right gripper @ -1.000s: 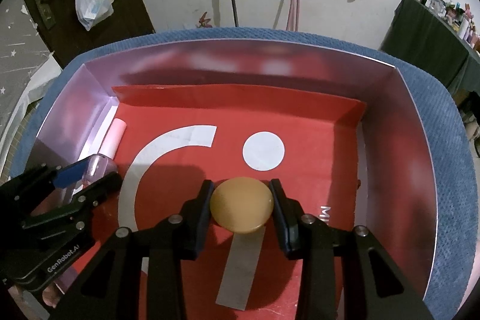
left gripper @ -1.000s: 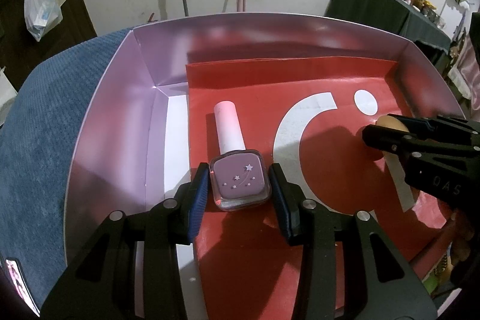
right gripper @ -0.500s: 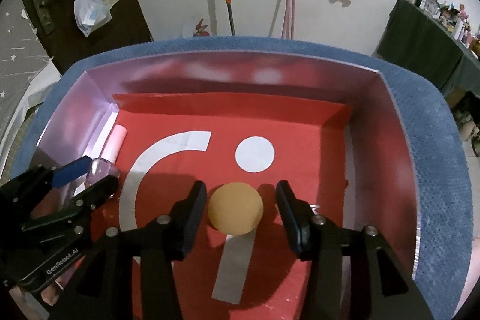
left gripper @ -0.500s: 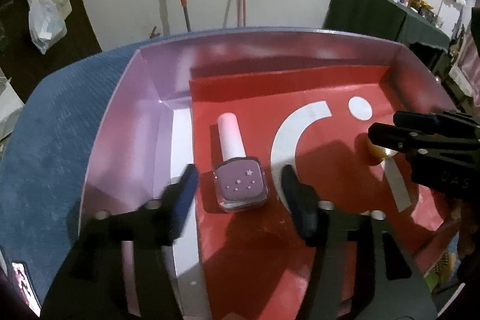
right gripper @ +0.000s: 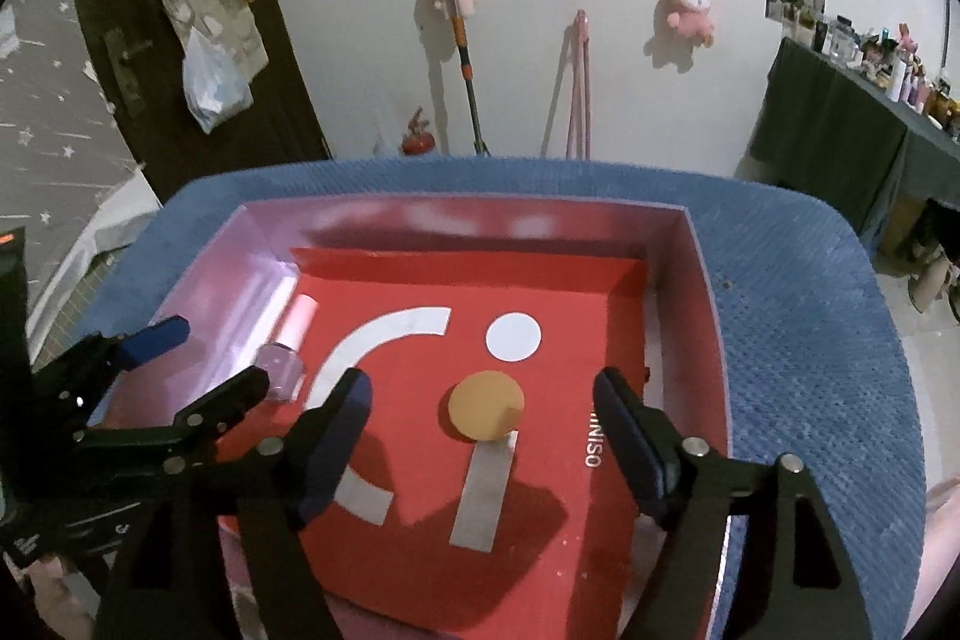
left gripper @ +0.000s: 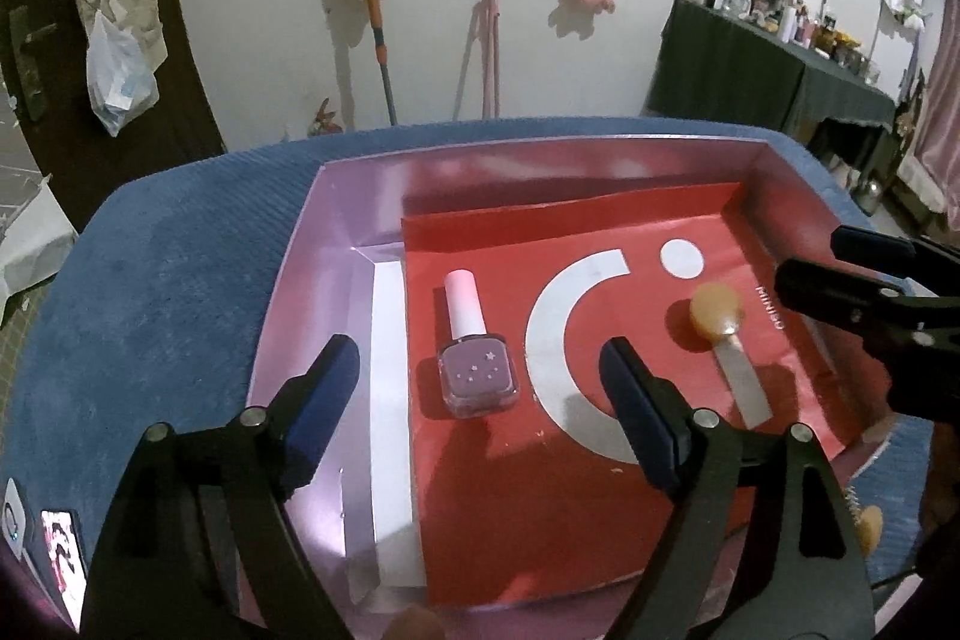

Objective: Organize rigid objects
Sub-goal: 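Open the left gripper releasing the bottle while the right gripper releases the puff, then withdraw both grippers from the box back toward the remaining objects, then grasp the clear glass cup with the left gripper while the right gripper grasps the second orange puff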

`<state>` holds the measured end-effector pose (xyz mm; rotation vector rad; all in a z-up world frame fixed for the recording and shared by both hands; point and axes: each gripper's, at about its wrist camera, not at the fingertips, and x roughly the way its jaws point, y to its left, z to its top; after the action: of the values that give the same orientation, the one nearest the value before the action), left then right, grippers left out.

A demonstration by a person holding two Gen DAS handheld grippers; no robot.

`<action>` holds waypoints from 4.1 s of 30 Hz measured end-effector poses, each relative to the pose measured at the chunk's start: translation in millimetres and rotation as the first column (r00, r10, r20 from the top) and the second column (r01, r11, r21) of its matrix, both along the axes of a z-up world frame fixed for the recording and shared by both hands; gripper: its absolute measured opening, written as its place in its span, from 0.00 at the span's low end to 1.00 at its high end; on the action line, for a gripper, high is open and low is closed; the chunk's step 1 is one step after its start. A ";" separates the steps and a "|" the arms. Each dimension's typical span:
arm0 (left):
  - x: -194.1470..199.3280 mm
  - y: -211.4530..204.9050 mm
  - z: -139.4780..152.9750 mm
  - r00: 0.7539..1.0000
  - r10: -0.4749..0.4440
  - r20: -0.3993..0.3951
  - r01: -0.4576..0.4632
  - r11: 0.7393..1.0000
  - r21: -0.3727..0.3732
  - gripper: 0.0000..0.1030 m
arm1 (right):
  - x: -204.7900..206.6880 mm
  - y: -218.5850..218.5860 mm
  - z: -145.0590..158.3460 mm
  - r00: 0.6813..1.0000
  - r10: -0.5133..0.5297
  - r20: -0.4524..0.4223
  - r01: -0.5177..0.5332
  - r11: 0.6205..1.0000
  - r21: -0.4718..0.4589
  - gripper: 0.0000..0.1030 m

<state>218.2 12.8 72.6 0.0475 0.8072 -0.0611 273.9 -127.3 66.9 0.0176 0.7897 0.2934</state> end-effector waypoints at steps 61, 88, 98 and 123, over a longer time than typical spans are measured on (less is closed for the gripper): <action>-165.7 -22.3 -8.5 0.994 0.034 0.108 -0.026 0.997 -0.076 1.00 | -195.5 -9.5 -21.0 0.969 0.064 0.240 -0.083 0.994 0.072 1.00; -189.2 -27.8 -41.9 0.999 0.040 0.032 -0.038 0.998 -0.055 1.00 | -219.5 -23.9 -48.2 0.979 0.013 0.201 -0.029 0.996 0.079 1.00; -181.0 -20.6 -50.6 0.996 0.087 0.012 -0.086 0.992 -0.090 1.00 | -213.1 -31.1 -63.7 0.987 -0.023 0.157 0.014 0.998 0.056 0.90; -166.1 -38.4 -54.7 0.998 -0.040 0.046 0.045 0.992 -0.120 0.51 | -178.3 -45.9 -92.0 0.992 -0.103 0.076 0.106 0.994 -0.036 0.45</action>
<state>52.1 -25.6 18.0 -0.0487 0.7580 -0.1487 95.6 -173.3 -25.1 0.0103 0.7188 0.1776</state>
